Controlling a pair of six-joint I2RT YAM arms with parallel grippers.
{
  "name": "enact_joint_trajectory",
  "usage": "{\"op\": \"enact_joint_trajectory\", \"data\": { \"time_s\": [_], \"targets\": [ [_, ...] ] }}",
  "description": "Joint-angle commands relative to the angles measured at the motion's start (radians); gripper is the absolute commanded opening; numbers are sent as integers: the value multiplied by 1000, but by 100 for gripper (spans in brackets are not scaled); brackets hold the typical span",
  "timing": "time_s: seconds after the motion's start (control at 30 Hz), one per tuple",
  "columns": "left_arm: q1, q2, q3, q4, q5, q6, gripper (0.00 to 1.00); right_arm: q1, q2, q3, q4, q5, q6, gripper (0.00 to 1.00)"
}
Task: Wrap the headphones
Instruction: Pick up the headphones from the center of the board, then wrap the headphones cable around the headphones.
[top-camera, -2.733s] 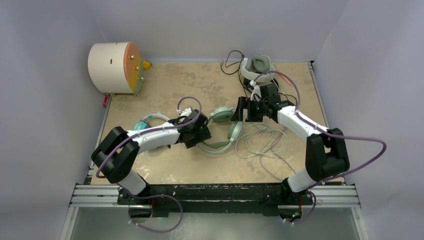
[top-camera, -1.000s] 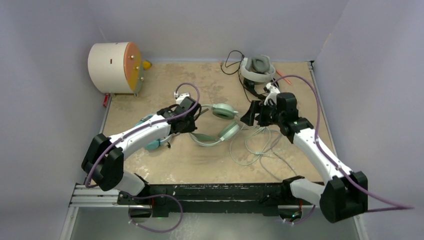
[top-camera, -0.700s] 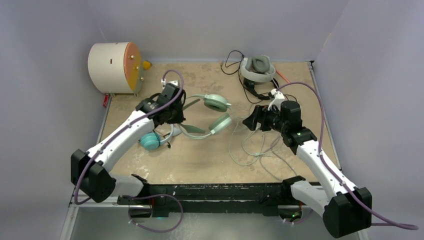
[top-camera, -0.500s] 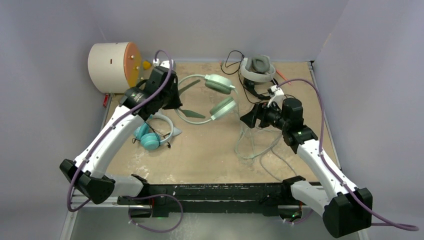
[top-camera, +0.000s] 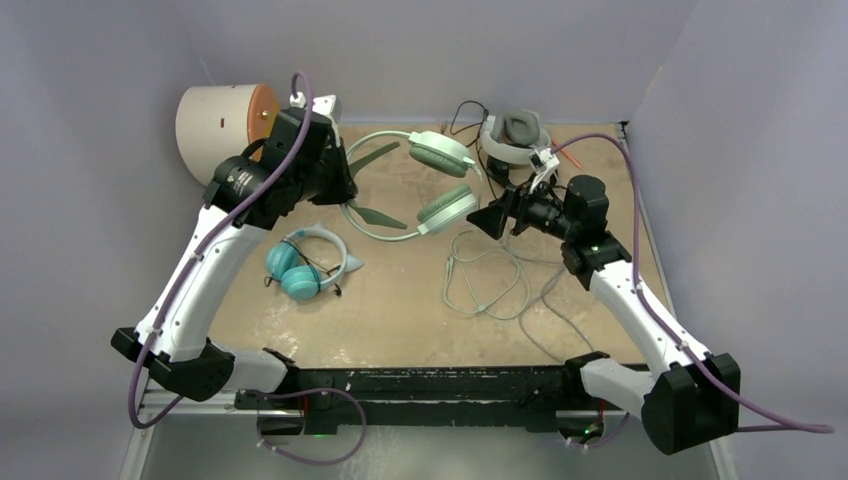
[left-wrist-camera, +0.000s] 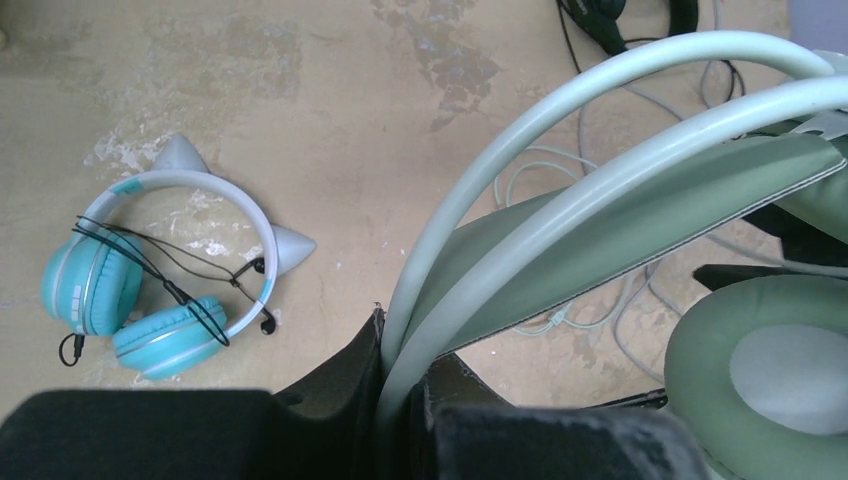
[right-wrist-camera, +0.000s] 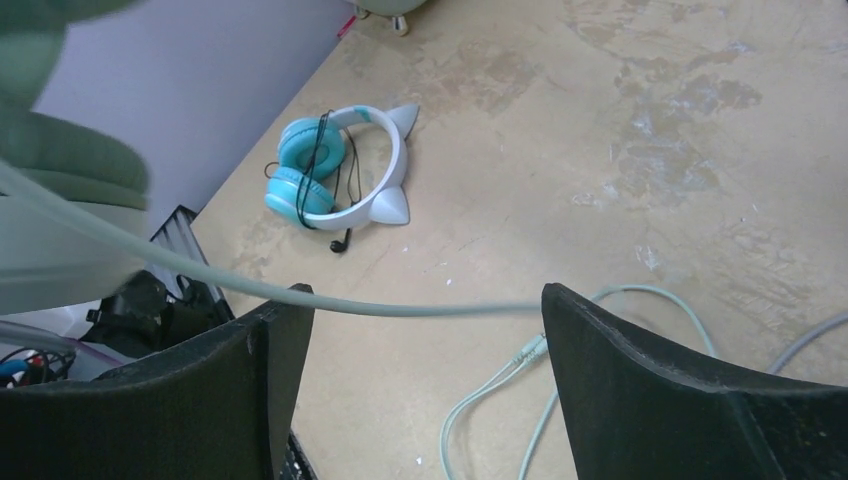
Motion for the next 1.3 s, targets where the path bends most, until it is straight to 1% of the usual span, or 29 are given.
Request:
{"op": "enact_joint_trajectory", "data": {
  "time_s": [0.0, 0.13, 0.27, 0.33, 0.4, 0.43, 0.5, 0.57, 0.6, 0.67, 0.77, 0.8, 0.87, 1.03, 1.13, 1.27],
  "targets": [
    [20, -9, 155, 32, 80, -20, 0, 2, 18, 21, 74, -26, 25, 85],
    [35, 33, 247, 24, 160, -15, 0, 1, 11, -25, 157, -62, 43, 86],
    [55, 74, 304, 30, 302, -25, 0, 2, 12, -43, 218, -121, 44, 78],
    [67, 84, 302, 54, 368, -38, 0, 1, 19, -60, 250, -141, 52, 76],
    [76, 87, 279, 93, 456, -54, 0, 3, 28, -80, 292, -158, 74, 70],
    [78, 87, 260, 119, 509, -66, 0, 4, 32, -90, 315, -163, 85, 69],
    [80, 89, 219, 168, 607, -88, 0, 9, 37, -105, 351, -171, 101, 69],
    [81, 92, 191, 198, 659, -111, 0, 17, 37, -111, 368, -171, 102, 70],
    [81, 88, 174, 214, 674, -120, 0, 19, 37, -109, 367, -169, 100, 64],
    [81, 71, 127, 275, 711, -146, 0, 21, 43, -108, 375, -173, 108, 50],
    [81, 31, -2, 450, 815, -238, 0, 23, 66, -109, 427, -187, 150, 35],
    [81, 25, -58, 508, 846, -267, 0, 25, 75, -111, 447, -191, 169, 28],
    [80, 24, -119, 584, 888, -309, 0, 35, 91, -103, 479, -193, 194, 19],
    [60, 17, -231, 781, 976, -401, 0, 117, 115, -49, 397, -133, 133, 19],
    [44, 25, -246, 837, 1010, -416, 0, 167, 133, -42, 392, -118, 116, 22],
    [37, 29, -283, 926, 1060, -466, 0, 190, 174, -52, 413, -116, 148, 22]
  ]
}}
